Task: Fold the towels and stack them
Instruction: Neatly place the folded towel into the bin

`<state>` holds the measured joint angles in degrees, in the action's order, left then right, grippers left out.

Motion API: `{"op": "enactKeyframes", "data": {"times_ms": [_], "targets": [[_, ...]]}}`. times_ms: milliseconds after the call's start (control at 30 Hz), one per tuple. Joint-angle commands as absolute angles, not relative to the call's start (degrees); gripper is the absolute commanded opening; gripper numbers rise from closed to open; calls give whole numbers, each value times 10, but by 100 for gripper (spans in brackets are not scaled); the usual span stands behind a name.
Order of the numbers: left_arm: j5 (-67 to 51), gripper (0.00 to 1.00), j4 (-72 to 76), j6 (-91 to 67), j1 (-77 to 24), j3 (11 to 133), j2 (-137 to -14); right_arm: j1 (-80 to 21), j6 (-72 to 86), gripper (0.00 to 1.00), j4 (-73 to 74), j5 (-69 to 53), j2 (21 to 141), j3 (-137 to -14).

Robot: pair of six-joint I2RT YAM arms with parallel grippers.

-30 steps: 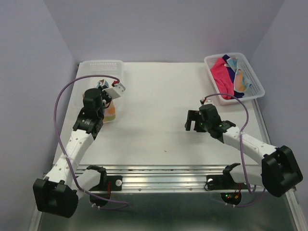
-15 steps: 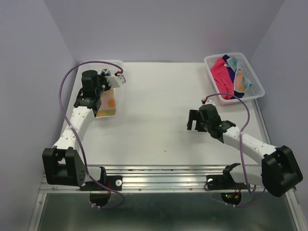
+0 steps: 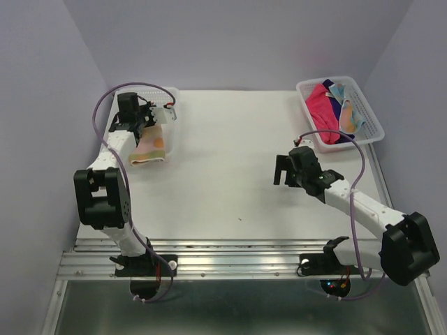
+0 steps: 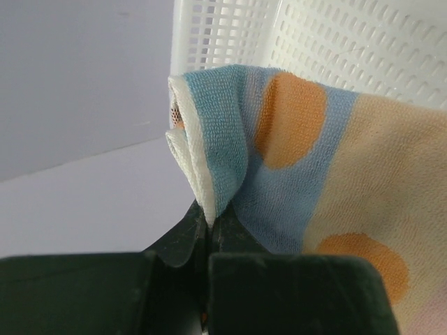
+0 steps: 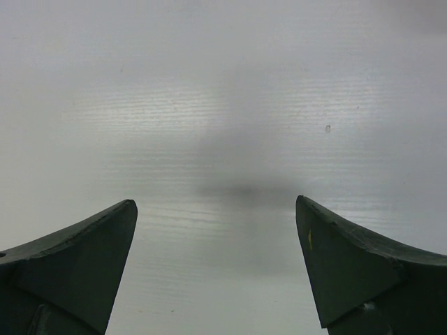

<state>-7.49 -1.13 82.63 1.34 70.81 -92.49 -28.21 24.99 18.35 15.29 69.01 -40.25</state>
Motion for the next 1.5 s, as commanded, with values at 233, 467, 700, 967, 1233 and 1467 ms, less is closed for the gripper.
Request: {"op": "enactKeyframes", "data": {"times_ms": [233, 467, 700, 967, 1233, 1467], "targets": [[-98, 0, -16, 871, 31, 810, -1063, -285, 236, 100, 224, 239, 673, -497], [-112, 0, -12, 869, 32, 866, -1127, -284, 229, 100, 213, 254, 695, -517], [-126, 0, -7, 846, 31, 904, -1157, -285, 229, 100, 195, 253, 721, -524], [-91, 99, -7, 803, 28, 921, -1171, -285, 214, 100, 188, 244, 741, -539], [-82, 99, 59, 598, 23, 956, -1088, -284, 216, 100, 156, 304, 744, -599], [-77, 99, 111, 300, 2, 978, -971, -201, 256, 100, 211, 290, 852, -765]]}}
